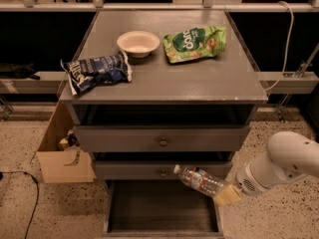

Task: Place water bottle into bottom drawer

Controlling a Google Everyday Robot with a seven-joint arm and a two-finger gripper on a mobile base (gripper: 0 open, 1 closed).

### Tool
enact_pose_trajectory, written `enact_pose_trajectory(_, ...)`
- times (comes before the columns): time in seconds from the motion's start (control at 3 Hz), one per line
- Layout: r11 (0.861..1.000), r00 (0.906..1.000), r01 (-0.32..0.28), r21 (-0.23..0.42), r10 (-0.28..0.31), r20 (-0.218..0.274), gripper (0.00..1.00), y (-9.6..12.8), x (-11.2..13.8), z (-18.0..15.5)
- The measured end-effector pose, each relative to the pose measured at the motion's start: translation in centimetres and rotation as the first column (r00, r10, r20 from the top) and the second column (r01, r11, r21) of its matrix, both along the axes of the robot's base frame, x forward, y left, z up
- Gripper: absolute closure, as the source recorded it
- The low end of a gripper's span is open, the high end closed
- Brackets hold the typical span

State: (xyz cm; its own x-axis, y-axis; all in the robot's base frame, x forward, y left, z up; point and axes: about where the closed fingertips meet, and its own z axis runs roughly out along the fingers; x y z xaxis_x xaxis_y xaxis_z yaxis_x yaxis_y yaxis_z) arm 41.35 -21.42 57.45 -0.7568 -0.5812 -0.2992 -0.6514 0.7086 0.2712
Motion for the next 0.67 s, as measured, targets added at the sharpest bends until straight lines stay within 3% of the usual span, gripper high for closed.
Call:
enact_pose_trajectory(0.33,1.0,0.9998,0.017,0.004,-0.017,0.005,1.0,-0.5,-0.6,0.4)
enact_pose_trajectory(0.67,1.0,0.9977,0.0,0.004,0.0,-0.068,1.0,1.7,-0.7,-2.5)
